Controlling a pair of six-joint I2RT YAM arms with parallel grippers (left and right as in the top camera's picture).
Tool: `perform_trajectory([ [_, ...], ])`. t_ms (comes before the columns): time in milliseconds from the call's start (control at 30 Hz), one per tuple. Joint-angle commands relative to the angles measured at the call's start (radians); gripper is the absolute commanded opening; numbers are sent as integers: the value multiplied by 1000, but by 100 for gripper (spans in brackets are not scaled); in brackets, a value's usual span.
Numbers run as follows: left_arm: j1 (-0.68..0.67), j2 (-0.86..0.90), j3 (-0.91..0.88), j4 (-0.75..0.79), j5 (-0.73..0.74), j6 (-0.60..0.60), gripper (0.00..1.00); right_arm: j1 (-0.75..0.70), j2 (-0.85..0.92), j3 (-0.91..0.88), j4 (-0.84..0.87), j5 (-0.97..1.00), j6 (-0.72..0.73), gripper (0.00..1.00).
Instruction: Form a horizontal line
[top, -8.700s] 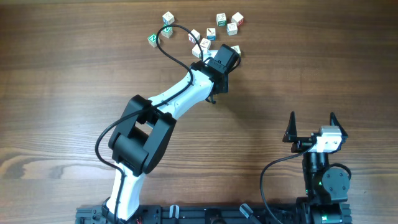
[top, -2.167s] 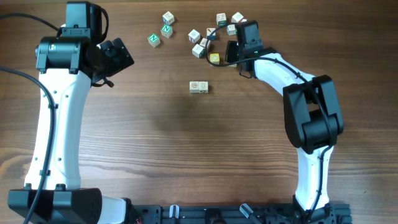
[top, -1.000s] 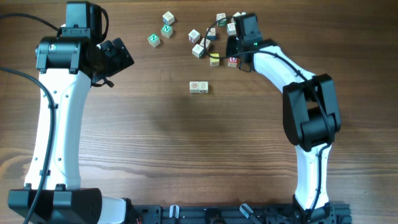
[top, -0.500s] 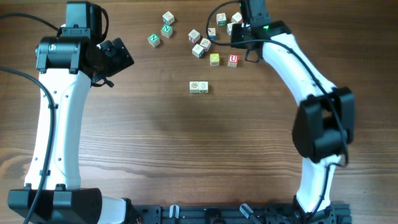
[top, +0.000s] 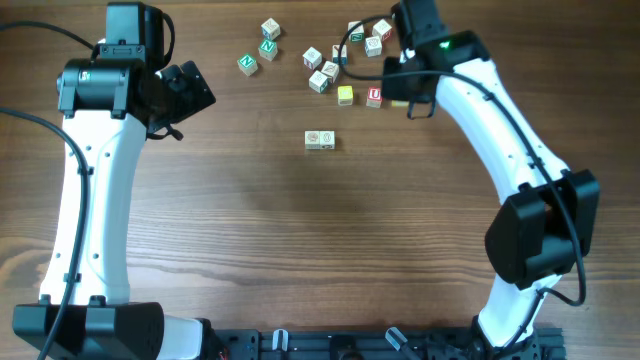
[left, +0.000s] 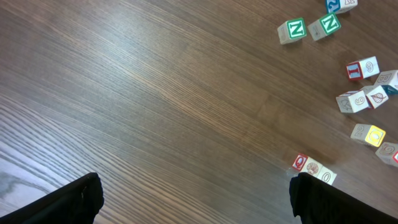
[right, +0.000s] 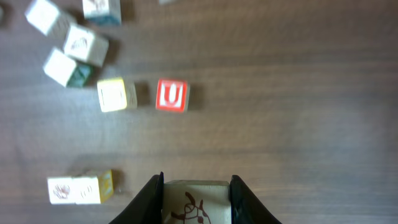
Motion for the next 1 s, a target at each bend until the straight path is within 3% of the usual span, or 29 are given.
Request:
perform_trajectory([
  [0,5,-5,-2,0,5,-9,100,37,-2,-61,11,-15,50,11],
  [367,5,-5,-2,0,5,-9,100,79,-2,-286,245,-27,142,11],
  [967,5,-5,-2,0,5,-9,100,163,92,-299,402,32,166,11],
])
